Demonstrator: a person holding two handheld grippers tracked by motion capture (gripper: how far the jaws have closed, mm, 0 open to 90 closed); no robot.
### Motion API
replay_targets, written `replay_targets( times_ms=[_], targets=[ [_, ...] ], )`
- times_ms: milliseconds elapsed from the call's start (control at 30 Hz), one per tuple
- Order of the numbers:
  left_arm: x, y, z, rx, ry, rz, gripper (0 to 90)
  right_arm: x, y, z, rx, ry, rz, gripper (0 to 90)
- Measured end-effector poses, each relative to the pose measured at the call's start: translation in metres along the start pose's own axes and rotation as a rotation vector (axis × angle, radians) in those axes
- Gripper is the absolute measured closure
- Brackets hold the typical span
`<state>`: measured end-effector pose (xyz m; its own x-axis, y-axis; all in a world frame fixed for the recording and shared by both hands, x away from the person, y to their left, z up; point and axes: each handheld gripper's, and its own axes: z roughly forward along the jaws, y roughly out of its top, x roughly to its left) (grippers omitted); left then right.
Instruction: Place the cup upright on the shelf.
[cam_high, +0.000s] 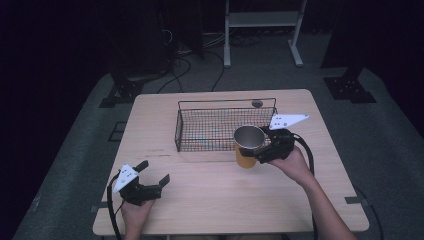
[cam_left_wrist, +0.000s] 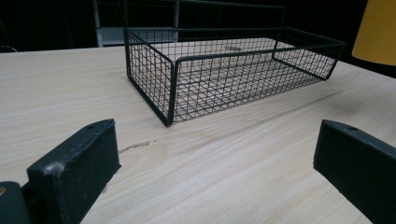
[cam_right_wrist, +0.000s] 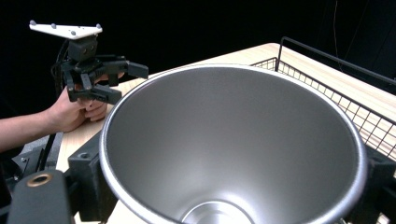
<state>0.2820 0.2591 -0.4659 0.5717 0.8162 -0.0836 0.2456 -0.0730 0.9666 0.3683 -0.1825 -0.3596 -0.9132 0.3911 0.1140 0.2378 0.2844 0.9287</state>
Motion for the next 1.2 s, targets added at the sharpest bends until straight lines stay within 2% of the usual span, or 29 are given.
replay_targets(
  times_ms=[467,1067,1200],
  targets=[
    [0.000,0.000,0.000,0.003,0.000,0.003,0.0,-0.015,0.022,0.004,-0.015,-0.022,0.024,12.2],
    [0.000,0.000,0.000,0.000,-0.002,0.000,0.0,-0.047,0.047,0.016,-0.019,-0.077,0.072,12.3],
    [0.000,0.000,0.000,-0.002,-0.003,-0.002,0.0,-0.054,0.052,0.021,-0.003,-0.089,0.085,12.3]
  ],
)
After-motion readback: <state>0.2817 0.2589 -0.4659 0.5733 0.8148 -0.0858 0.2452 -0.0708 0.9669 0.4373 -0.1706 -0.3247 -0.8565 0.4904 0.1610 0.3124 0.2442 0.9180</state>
